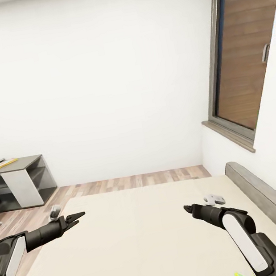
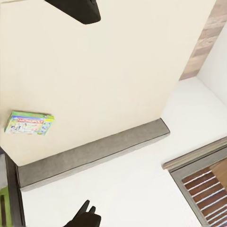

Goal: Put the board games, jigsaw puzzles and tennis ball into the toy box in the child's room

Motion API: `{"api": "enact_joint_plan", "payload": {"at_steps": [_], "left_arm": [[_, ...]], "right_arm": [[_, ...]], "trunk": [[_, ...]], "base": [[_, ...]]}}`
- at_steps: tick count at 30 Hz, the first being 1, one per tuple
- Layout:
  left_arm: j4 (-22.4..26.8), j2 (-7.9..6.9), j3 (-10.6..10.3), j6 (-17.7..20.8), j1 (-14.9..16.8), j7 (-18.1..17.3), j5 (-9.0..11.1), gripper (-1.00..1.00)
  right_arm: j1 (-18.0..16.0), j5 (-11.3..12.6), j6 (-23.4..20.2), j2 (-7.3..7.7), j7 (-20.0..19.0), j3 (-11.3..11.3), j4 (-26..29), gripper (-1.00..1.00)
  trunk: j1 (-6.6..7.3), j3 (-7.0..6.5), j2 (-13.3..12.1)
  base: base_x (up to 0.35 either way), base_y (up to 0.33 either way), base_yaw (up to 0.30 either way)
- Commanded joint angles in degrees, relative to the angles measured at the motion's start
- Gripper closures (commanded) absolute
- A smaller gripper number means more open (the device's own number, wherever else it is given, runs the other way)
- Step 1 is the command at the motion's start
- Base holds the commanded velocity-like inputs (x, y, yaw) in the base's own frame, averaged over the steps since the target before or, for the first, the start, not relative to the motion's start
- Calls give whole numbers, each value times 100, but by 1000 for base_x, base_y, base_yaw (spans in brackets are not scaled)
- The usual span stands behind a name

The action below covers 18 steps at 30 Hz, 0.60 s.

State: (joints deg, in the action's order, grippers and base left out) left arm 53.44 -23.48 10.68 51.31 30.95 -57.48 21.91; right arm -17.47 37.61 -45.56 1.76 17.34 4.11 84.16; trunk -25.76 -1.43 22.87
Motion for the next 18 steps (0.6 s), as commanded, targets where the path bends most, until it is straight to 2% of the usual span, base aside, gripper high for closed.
{"api": "enact_joint_plan", "payload": {"at_steps": [1, 18], "left_arm": [[0, 1, 4, 28, 1, -11, 5, -100], [0, 1, 4, 28, 0, -17, 6, -100]], "right_arm": [[-2, 59, -5, 6, 59, 11, 4, -100], [-2, 61, -5, 8, 59, 11, 4, -100]], "trunk": [[-2, 3, 4], [-2, 3, 4]], "base": [[0, -252, 0], [0, -252, 0]]}}
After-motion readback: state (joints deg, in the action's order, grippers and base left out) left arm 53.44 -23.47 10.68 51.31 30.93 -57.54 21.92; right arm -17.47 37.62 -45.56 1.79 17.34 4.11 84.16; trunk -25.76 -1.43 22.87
